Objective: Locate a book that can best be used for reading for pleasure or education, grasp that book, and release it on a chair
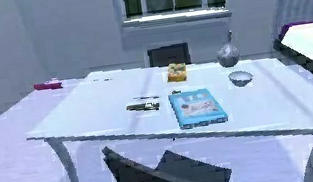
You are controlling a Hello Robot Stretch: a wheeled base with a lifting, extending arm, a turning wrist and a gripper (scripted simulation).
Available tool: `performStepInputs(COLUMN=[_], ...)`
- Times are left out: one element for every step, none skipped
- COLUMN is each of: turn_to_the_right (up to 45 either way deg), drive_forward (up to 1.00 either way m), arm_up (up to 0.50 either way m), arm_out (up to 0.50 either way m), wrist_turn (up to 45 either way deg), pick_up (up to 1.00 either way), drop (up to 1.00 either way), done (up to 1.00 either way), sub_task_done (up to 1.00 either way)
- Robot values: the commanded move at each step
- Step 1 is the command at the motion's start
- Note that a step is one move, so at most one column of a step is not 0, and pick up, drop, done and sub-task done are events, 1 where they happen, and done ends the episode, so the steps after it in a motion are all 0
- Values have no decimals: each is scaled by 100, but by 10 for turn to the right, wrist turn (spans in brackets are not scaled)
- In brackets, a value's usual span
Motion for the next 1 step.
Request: performStepInputs(turn_to_the_right=[450], drive_forward=[0], arm_up=[0], arm_out=[0], wrist_turn=[0], pick_up=[0], drop=[0], done=[0], sub_task_done=[0])
